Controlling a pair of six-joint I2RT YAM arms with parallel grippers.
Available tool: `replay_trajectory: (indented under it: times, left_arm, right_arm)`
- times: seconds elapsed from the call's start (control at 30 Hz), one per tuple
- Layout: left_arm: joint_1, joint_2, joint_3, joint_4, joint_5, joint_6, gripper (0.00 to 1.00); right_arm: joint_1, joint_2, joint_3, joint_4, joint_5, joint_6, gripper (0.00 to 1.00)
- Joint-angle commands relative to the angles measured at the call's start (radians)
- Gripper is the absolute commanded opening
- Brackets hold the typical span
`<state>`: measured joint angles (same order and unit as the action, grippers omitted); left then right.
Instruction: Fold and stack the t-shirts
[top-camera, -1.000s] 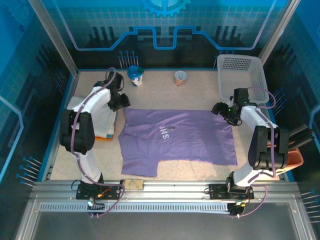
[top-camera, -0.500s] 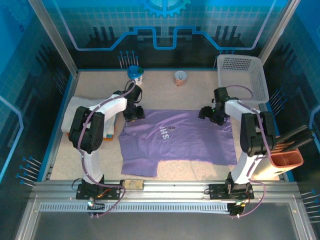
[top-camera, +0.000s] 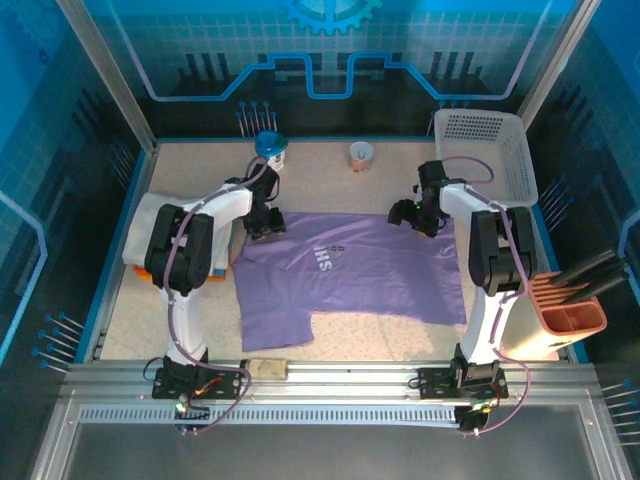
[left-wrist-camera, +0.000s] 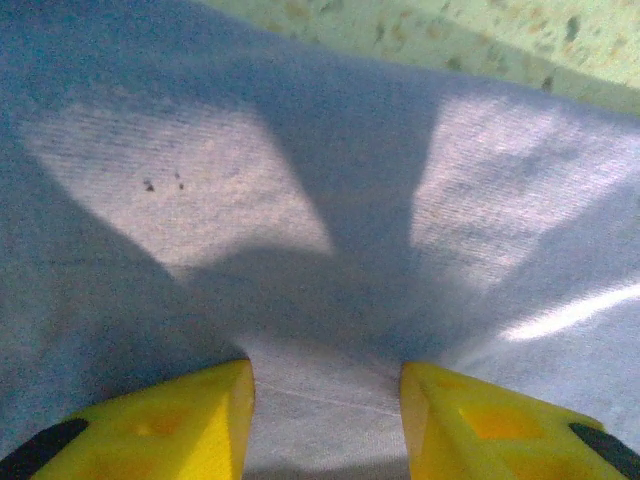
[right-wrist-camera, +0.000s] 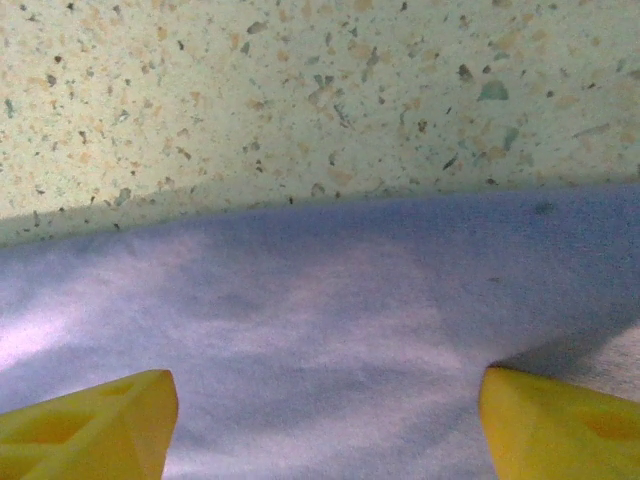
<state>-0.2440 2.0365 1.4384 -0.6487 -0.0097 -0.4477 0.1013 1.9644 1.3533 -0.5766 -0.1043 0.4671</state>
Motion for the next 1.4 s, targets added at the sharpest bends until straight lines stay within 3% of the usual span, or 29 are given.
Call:
replay_trajectory:
  times: [0.0,0.1,0.17,0.3,0.43,0.57,0.7,0.8,1.1,1.37]
  left_arm:
    - [0.002,-0.041,0.022,-0.049,-0.002,0.037,0.46]
    - [-0.003,-0.168,-0.020,-0.071,-0.008,0.035,0.50]
    - [-0.006,-0.250,-0.061,-0.098,-0.003,0.030,0.53]
    - [-0.013,-0.439,-0.216,-0.138,0.023,-0.007,0.54]
    - [-0.021,-0.613,-0.416,-0.162,0.035,-0.088,0.54]
    - [-0.050,-0.778,-0.591,-0.175,0.076,-0.185,0.53]
    - [-0.152,-0.919,-0.707,-0.255,0.011,-0.323,0.49]
    - [-0.210,-0.998,-0.791,-0.290,0.021,-0.430,0.49]
    - [-0.358,-1.054,-0.933,-0.281,0.035,-0.646,0.49]
    - [-0.380,-0.988,-1.021,-0.097,0.076,-0.681,0.49]
  right_arm:
    - [0.020,-0.121,-0.024,-0.042,0.011,-0.029,0.83]
    - [0.023,-0.222,-0.074,-0.078,0.059,-0.036,0.87]
    - [0.021,-0.293,-0.122,-0.102,0.091,-0.024,0.97]
    - [0.016,-0.466,-0.270,-0.108,0.089,0.030,1.00]
    - [-0.002,-0.623,-0.404,-0.129,0.083,0.101,0.96]
    - [-0.061,-0.702,-0.468,-0.218,0.128,0.179,0.85]
    - [-0.173,-0.767,-0.591,-0.200,0.025,0.212,0.84]
    - [-0.219,-0.789,-0.636,-0.192,0.029,0.211,0.85]
    - [-0.263,-0.784,-0.674,-0.207,0.057,0.221,0.86]
    - [-0.269,-0.720,-0.721,-0.155,0.045,0.223,0.85]
